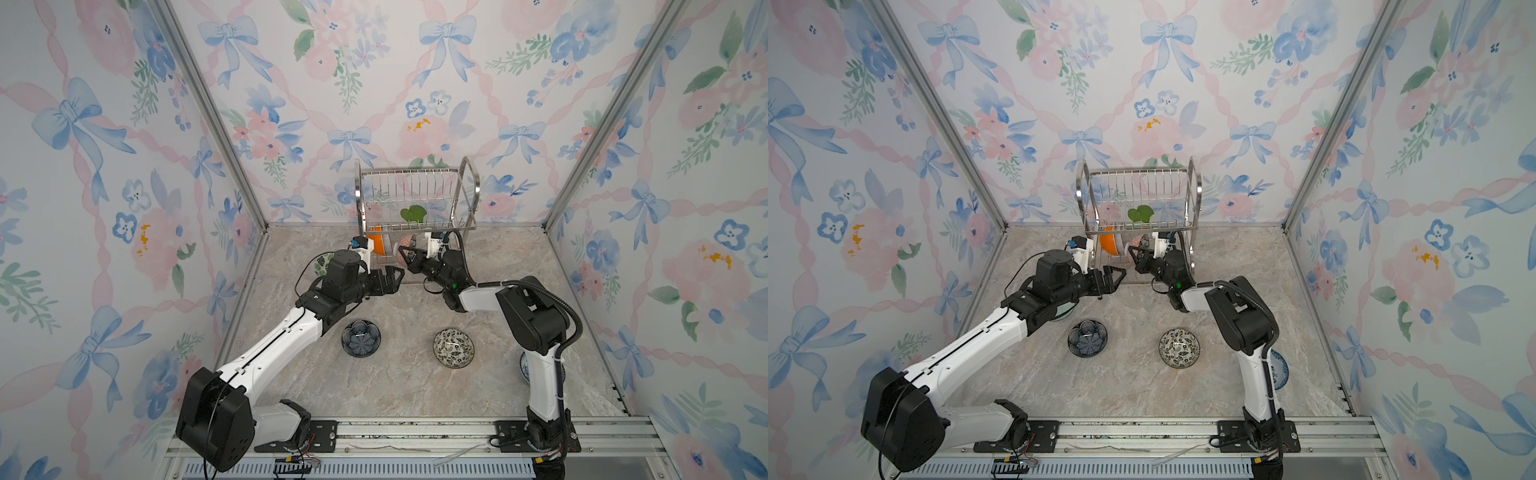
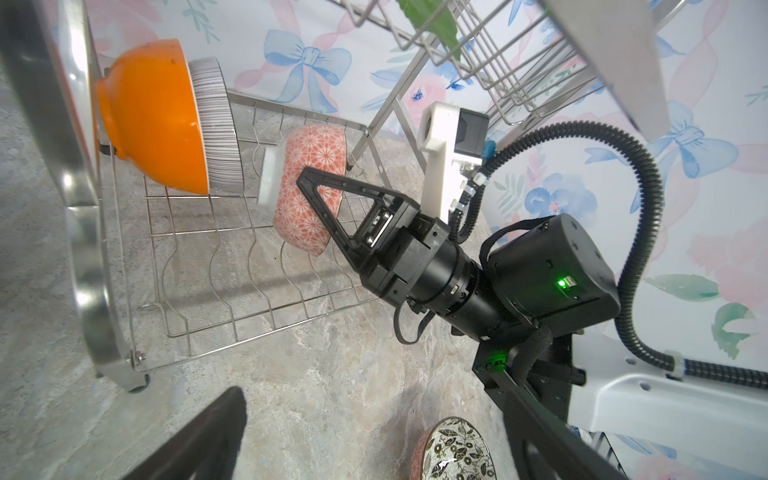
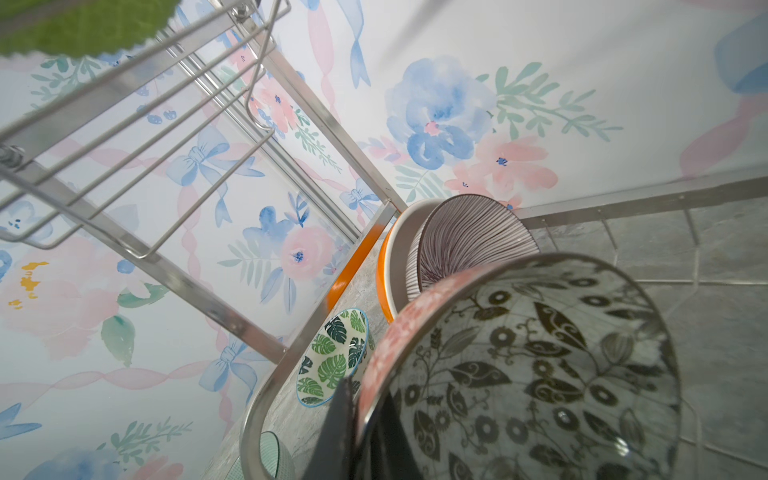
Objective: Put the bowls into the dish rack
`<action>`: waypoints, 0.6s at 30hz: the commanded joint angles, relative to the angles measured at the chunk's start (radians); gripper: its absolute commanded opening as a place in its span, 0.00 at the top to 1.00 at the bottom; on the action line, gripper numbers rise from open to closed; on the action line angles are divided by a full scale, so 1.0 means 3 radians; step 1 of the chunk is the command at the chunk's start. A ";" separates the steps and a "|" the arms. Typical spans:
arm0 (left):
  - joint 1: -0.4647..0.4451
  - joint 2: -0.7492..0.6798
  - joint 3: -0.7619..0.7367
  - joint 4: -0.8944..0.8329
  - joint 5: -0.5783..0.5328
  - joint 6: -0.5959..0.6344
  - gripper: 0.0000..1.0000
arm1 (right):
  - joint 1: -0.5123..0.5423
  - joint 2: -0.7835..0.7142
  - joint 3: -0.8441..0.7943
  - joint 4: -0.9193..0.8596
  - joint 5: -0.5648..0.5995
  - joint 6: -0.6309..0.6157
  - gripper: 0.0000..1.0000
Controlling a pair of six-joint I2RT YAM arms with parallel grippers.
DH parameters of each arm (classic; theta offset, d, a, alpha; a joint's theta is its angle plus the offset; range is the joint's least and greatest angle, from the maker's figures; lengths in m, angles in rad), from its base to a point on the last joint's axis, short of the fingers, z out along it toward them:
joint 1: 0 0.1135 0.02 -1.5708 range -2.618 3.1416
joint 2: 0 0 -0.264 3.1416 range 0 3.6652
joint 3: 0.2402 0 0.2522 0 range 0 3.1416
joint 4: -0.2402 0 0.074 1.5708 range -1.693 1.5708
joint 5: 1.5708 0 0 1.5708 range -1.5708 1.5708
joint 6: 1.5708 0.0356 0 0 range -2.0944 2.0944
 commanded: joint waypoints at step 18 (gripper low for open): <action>0.0029 0.0106 0.0083 -0.0114 -0.0055 0.0130 0.02 | -0.0099 0.0472 0.0611 0.0542 0.0280 0.0100 1.00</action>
